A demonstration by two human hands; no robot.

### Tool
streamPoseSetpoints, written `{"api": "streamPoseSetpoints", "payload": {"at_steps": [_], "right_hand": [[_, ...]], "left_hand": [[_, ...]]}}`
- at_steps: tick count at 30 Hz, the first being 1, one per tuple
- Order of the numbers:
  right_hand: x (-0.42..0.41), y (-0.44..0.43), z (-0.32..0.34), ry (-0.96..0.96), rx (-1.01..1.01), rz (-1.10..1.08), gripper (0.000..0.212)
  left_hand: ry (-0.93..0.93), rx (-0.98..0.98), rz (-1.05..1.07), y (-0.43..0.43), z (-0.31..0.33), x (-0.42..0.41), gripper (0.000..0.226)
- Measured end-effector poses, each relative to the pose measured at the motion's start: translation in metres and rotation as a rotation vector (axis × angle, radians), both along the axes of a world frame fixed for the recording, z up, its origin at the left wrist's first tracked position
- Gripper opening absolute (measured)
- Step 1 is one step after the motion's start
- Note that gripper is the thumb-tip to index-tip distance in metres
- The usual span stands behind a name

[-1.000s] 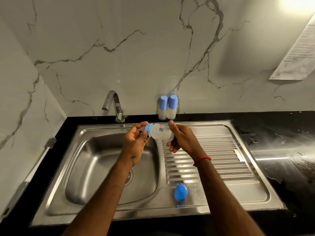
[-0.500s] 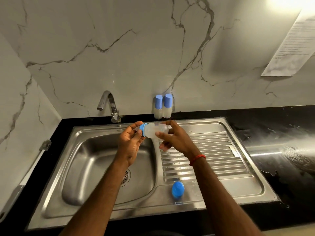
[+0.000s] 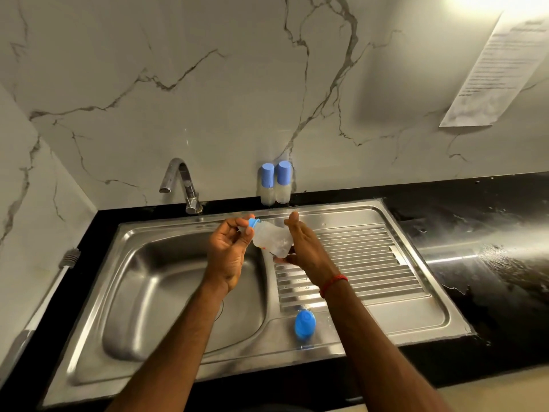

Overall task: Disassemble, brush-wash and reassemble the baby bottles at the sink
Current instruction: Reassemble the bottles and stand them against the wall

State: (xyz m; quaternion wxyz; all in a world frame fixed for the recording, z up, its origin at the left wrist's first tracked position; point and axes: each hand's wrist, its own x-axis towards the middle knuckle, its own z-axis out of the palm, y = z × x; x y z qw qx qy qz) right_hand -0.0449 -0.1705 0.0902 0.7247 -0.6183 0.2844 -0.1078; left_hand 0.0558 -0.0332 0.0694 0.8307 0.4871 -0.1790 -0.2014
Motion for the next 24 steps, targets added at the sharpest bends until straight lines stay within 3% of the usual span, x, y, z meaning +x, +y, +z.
{"api": "streamPoseSetpoints", "payload": {"at_steps": [3,6,8,10,11,13,16,19,21,24], "right_hand": [[-0.004,0.003,0.002,-0.141,0.09,-0.044,0.063],[-0.01,-0.003,-0.002,-0.175,-0.141,0.078,0.066],[-0.012,-0.005,-0.005,-0.169,-0.256,0.129,0.06],[-0.011,0.002,0.0,-0.131,-0.189,0.097,0.042],[-0.009,0.006,0.001,-0.094,-0.157,0.068,0.046],[-0.007,0.009,0.001,-0.018,-0.194,0.031,0.065],[-0.004,0.008,-0.003,-0.038,-0.28,0.072,0.066],[-0.003,0.006,-0.007,-0.139,-0.495,0.137,0.075],[0.0,0.008,-0.009,-0.173,-0.594,0.151,0.064],[0.002,0.012,-0.006,-0.155,-0.484,0.132,0.052]], "left_hand": [[0.007,-0.003,0.088,-0.002,-0.006,-0.001,0.032],[0.015,0.031,0.145,-0.003,-0.009,-0.001,0.018],[0.031,0.012,0.157,0.0,-0.005,-0.002,0.023],[0.042,-0.033,0.121,0.005,0.0,-0.004,0.044],[0.048,-0.043,0.096,0.007,0.003,-0.005,0.053],[0.055,-0.043,0.088,0.008,0.008,-0.006,0.053],[0.078,-0.022,0.141,0.009,0.008,-0.004,0.06],[0.103,0.035,0.18,0.009,0.009,-0.005,0.057],[0.105,0.056,0.196,0.01,0.008,-0.005,0.054],[0.111,0.046,0.197,0.012,0.008,-0.003,0.05]]}}
